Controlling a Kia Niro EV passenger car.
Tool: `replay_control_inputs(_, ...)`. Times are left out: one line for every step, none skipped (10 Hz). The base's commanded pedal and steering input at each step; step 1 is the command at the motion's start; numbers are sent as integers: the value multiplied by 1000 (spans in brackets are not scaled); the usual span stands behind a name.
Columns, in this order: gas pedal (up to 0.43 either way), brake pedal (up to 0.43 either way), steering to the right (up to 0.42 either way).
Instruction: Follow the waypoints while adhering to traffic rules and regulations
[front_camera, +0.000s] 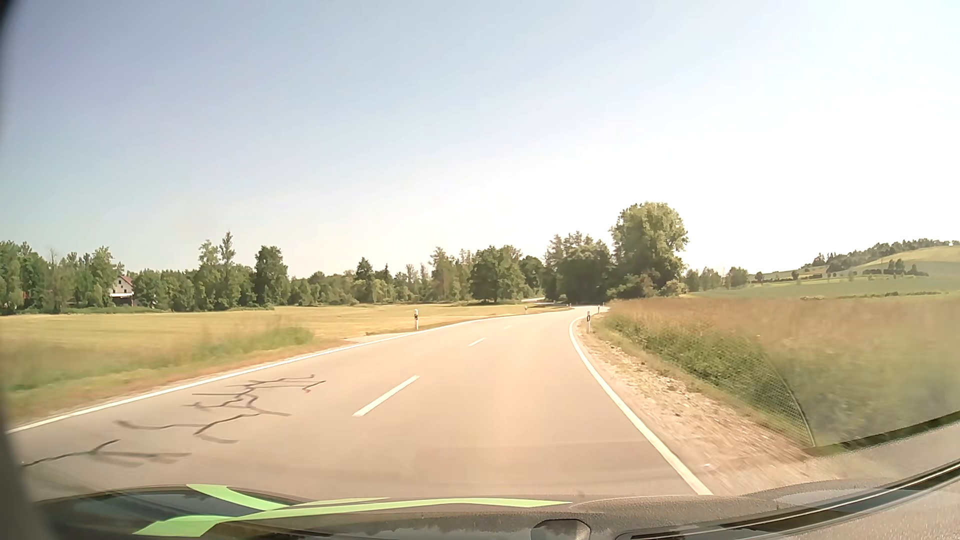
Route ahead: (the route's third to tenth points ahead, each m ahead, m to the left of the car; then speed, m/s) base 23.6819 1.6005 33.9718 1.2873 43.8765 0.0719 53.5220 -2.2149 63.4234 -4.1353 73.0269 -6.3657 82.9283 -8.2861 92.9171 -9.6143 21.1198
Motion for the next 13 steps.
replay_control_inputs(130,0,20)
replay_control_inputs(138,0,19)
replay_control_inputs(138,0,18)
replay_control_inputs(138,0,17)
replay_control_inputs(150,0,17)
replay_control_inputs(157,0,17)
replay_control_inputs(177,0,17)
replay_control_inputs(189,0,17)
replay_control_inputs(197,0,17)
replay_control_inputs(209,0,17)
replay_control_inputs(209,0,16)
replay_control_inputs(209,0,15)
replay_control_inputs(209,0,14)
